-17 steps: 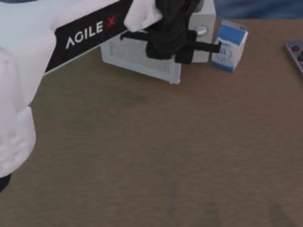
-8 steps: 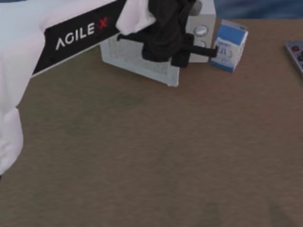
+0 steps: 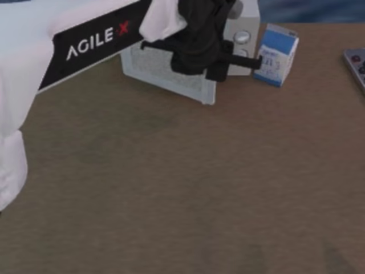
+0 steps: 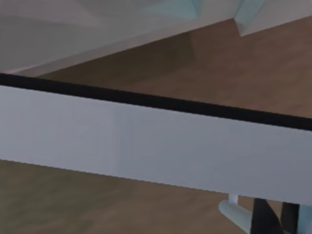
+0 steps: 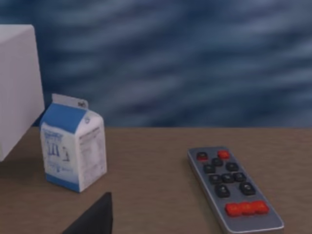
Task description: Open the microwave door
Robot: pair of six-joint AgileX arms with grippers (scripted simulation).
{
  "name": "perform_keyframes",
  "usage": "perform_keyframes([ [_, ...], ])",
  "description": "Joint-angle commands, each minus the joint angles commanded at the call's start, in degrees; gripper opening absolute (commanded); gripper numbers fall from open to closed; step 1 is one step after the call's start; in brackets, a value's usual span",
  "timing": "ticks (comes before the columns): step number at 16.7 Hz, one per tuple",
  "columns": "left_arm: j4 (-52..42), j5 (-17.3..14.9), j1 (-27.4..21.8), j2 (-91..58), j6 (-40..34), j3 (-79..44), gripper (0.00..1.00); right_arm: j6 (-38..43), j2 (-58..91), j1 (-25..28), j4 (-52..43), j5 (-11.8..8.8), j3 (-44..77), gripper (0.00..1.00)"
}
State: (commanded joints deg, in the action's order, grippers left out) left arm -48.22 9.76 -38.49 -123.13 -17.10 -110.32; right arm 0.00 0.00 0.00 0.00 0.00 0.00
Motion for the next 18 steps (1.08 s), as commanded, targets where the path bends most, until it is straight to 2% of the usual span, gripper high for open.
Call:
perform_keyframes([
  [11, 0.0, 0.0, 0.0, 0.0, 0.0, 0.0, 0.00, 0.0, 0.0, 0.0, 0.0, 0.0, 0.0, 1.00],
  [14, 0.5, -0.6, -0.2, 0.4, 0.5, 1.0, 0.00, 0.0, 0.0, 0.0, 0.0, 0.0, 0.0, 1.00],
  [18, 3.1, -2.6, 0.8, 4.2, 4.7, 6.2, 0.00, 0.0, 0.0, 0.0, 0.0, 0.0, 0.0, 1.00],
])
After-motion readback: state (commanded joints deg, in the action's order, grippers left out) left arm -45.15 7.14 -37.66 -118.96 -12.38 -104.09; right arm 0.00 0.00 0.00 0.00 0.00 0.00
